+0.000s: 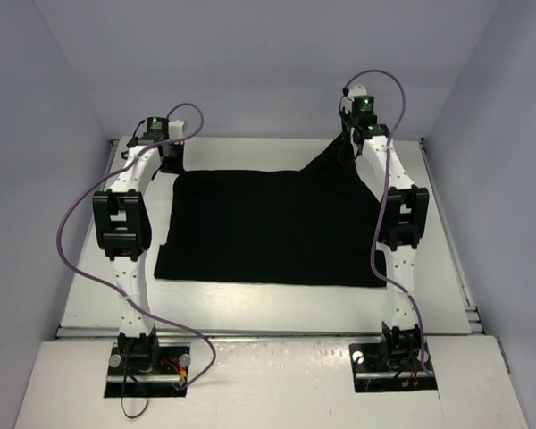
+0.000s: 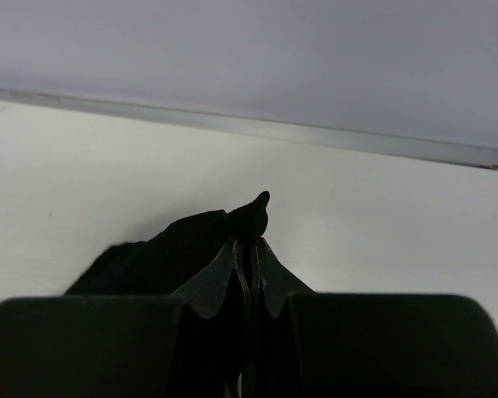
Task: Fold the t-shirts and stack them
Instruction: Grap the side of the flattened tshirt furthest away from the robot with both arms, then fold the other side of the tshirt into a rectangle
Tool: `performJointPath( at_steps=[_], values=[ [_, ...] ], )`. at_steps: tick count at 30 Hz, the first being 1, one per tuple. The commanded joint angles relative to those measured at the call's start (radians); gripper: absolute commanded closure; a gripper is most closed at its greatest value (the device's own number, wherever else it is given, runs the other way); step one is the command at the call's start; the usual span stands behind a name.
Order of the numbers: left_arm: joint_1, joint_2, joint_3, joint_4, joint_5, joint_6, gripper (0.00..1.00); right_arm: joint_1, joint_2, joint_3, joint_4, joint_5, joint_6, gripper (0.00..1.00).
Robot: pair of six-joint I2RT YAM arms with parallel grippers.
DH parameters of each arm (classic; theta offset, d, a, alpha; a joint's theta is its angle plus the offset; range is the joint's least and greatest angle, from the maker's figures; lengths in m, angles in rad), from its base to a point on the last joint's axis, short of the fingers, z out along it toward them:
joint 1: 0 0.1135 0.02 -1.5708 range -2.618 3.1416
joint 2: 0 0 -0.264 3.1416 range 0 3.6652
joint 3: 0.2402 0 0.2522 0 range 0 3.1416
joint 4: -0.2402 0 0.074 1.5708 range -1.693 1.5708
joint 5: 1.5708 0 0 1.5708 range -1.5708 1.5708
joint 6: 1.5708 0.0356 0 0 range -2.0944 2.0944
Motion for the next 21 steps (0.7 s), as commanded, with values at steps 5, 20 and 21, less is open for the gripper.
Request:
performJointPath(
  at_steps=[5,20,21],
  values=[
    [0.046,-0.087,-0.057,0.095,-0.006,-0.007,1.0,-0.019,-0.258,-0.204,0.06,0.022,0.035,1.0],
    [0.046,-0.32,-0.385,0.228,-0.006,-0.112,1.0,-0.012,-0.555,-0.625,0.065,0.063,0.126,1.0],
    [0.045,-0.339,-0.402,0.24,-0.013,-0.131,1.0,-0.012,-0.573,-0.648,0.065,0.072,0.132,1.0]
  ],
)
